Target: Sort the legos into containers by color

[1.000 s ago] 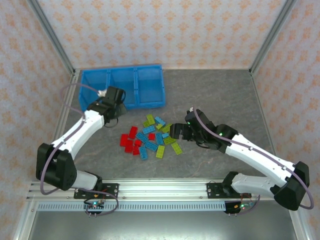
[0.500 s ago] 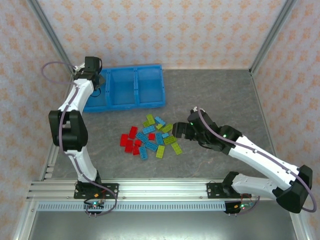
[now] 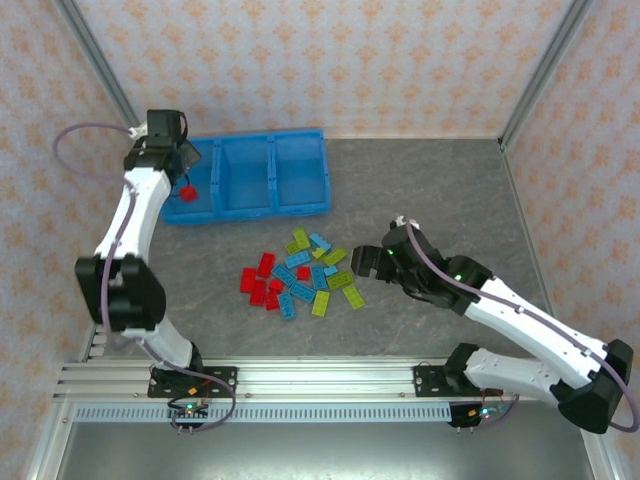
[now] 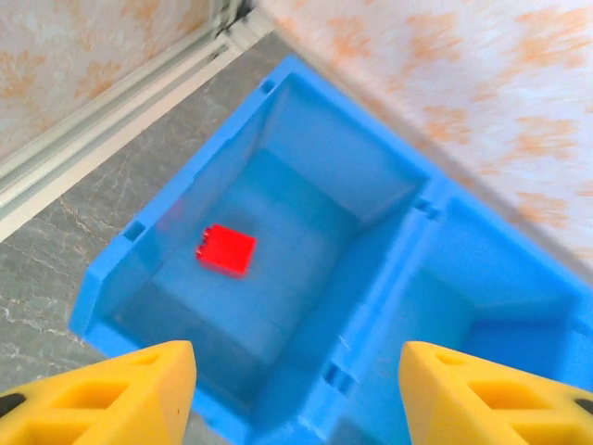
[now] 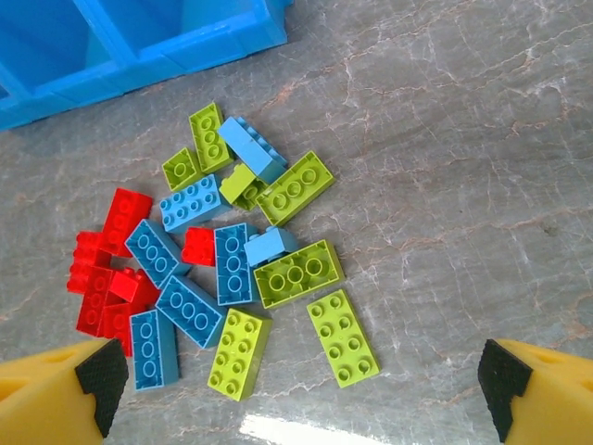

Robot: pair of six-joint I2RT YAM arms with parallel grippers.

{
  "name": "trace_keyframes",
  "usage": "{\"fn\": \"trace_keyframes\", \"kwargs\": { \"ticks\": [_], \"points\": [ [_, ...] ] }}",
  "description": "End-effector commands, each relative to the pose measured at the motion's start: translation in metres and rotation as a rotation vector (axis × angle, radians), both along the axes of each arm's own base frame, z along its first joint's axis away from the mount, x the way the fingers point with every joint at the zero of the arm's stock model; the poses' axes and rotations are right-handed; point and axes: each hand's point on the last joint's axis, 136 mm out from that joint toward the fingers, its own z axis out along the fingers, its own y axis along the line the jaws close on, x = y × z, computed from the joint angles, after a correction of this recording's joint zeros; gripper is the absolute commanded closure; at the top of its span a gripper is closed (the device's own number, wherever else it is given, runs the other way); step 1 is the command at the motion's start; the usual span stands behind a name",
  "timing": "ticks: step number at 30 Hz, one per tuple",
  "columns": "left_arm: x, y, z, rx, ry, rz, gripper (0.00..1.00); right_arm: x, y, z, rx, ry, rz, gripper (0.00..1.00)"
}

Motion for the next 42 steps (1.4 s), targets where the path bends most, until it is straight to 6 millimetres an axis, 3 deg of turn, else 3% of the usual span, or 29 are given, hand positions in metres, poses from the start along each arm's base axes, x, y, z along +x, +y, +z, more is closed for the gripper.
{"fn": "trace_keyframes", "kwargs": {
  "ticks": [1, 5, 8, 12, 16, 23, 26, 30, 42],
  "points": [
    [-0.04, -0.068, 0.016, -0.048, -0.02, -0.194, 0.41, 0.02, 0.013, -0.003, -0.062, -0.054, 0.027, 0.01],
    [-0.1, -0.154, 0.025, 0.049, -0.01, -0.539, 0.42, 0.051, 0.041, -0.021, -0.235, -0.041, 0.121, 0.01],
    [-0.143, -0.19, 0.019, 0.082, 0.047, -0.804, 0.41, 0.077, 0.066, -0.043, -0.339, -0.024, 0.191, 0.01],
    [-0.18, -0.192, 0.006, 0.175, 0.087, -1.011, 0.36, 0.108, 0.1, -0.075, -0.347, 0.024, 0.272, 0.07],
    [-0.184, -0.178, -0.017, 0.273, 0.114, -1.016, 0.32, 0.137, 0.11, -0.109, -0.363, 0.09, 0.267, 0.25],
    [-0.186, -0.182, -0.039, 0.265, 0.169, -1.06, 0.12, 0.143, 0.123, -0.147, -0.38, 0.181, 0.332, 0.41],
    [-0.189, -0.177, -0.05, 0.281, 0.198, -1.057, 0.06, 0.143, 0.124, -0.156, -0.374, 0.192, 0.33, 0.59],
    [-0.19, -0.171, -0.056, 0.305, 0.217, -1.037, 0.02, 0.145, 0.122, -0.144, -0.368, 0.162, 0.318, 0.79],
    [-0.186, -0.158, -0.05, 0.361, 0.191, -0.974, 0.0, 0.15, 0.111, -0.043, -0.27, -0.116, 0.256, 0.8]
  ]
}}
